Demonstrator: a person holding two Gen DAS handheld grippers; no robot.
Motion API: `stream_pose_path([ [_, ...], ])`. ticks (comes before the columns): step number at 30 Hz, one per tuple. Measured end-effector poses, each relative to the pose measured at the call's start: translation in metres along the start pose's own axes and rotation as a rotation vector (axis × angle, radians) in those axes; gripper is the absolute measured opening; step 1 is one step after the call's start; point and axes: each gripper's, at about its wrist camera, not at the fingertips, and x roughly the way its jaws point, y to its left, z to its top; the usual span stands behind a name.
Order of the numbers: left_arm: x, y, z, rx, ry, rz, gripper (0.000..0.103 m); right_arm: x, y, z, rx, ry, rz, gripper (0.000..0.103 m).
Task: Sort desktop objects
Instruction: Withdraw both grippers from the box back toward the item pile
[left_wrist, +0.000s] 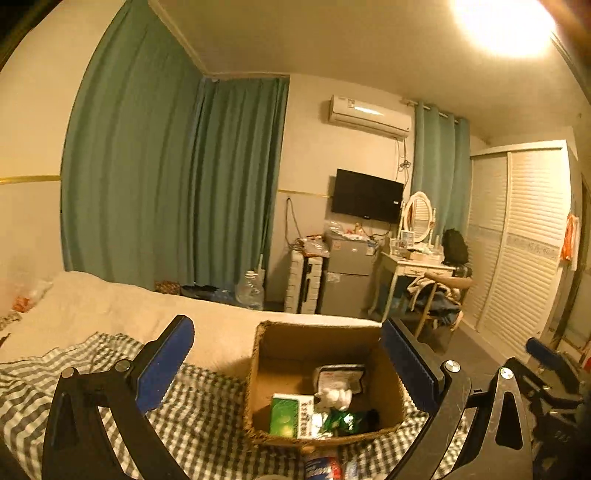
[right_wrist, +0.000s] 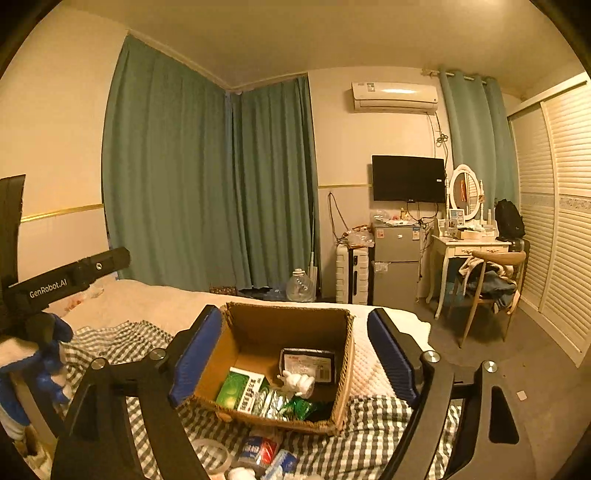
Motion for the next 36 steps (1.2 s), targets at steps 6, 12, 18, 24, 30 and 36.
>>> stream_pose_path([
  [6, -0.008, 0.002, -0.024, 0.009, 0.022, 0.024, 0.103, -0.023, -0.001, -0.014, 0.038, 0.024, -0.002, 0.102],
  [12, -0.004, 0.011, -0.041, -0.014, 0.027, 0.056, 0.103, -0.031, -0.004, -0.021, 0.028, 0.025, -0.031, 0.103],
  [18, -0.003, 0.022, -0.063, -0.038, -0.029, 0.076, 0.103, -0.029, -0.006, -0.029, 0.035, 0.014, -0.01, 0.103],
  [24, 0.032, 0.03, -0.099, 0.034, 0.122, 0.118, 0.103, -0.006, 0.003, -0.05, 0.008, 0.07, 0.016, 0.103],
  [30, 0.065, 0.048, -0.139, 0.026, 0.254, 0.127, 0.103, 0.019, 0.014, -0.075, -0.011, 0.121, 0.044, 0.103],
  [36, 0.087, 0.052, -0.166, 0.044, 0.322, 0.133, 0.103, 0.045, 0.02, -0.101, -0.024, 0.195, 0.046, 0.103],
])
